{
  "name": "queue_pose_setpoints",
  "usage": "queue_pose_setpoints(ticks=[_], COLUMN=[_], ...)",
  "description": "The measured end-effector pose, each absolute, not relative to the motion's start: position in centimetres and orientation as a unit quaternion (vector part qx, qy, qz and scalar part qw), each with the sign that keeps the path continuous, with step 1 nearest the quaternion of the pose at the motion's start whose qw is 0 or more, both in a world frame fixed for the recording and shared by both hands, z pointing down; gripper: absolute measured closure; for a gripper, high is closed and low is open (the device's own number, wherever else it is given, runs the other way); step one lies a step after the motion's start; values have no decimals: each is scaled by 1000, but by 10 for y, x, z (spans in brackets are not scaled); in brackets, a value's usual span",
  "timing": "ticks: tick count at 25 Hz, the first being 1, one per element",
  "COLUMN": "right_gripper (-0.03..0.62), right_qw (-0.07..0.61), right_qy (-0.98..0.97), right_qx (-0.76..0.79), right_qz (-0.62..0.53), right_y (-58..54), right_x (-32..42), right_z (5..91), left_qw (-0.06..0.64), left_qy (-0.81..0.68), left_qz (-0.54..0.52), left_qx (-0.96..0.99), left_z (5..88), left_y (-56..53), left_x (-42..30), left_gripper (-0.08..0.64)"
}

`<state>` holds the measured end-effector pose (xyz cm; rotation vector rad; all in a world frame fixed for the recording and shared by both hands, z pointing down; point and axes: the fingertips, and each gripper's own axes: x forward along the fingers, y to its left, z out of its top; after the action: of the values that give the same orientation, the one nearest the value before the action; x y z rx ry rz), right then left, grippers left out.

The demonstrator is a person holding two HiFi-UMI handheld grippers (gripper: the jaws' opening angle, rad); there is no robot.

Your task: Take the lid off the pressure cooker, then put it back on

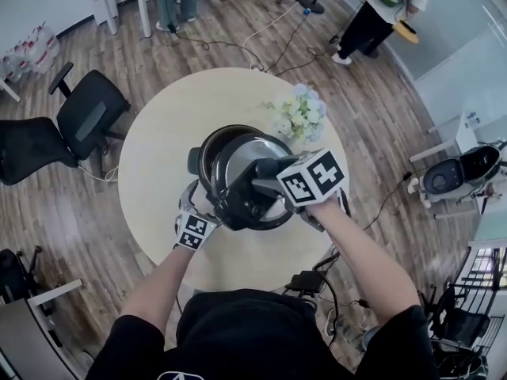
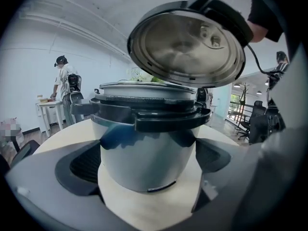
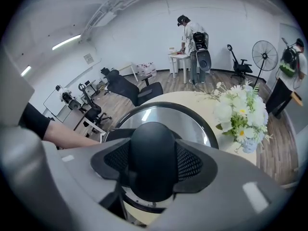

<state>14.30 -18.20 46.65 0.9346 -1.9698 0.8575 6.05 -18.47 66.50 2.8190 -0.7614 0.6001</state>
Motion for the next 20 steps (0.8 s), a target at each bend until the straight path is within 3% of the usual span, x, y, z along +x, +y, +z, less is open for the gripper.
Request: queue_pose_setpoints(ticks=[20], right_gripper=[307], right_qw=[437], right_qy=[-735], right_qx=[369], right_qz=[364], right_y=[-270], right_x=[127], right_z=[528], left_qw=[79], left_qy=[-254], left_qz=[197], left_qx=[944], left_z=[663], left_y=[-190], left_x=[61], left_gripper=[-31])
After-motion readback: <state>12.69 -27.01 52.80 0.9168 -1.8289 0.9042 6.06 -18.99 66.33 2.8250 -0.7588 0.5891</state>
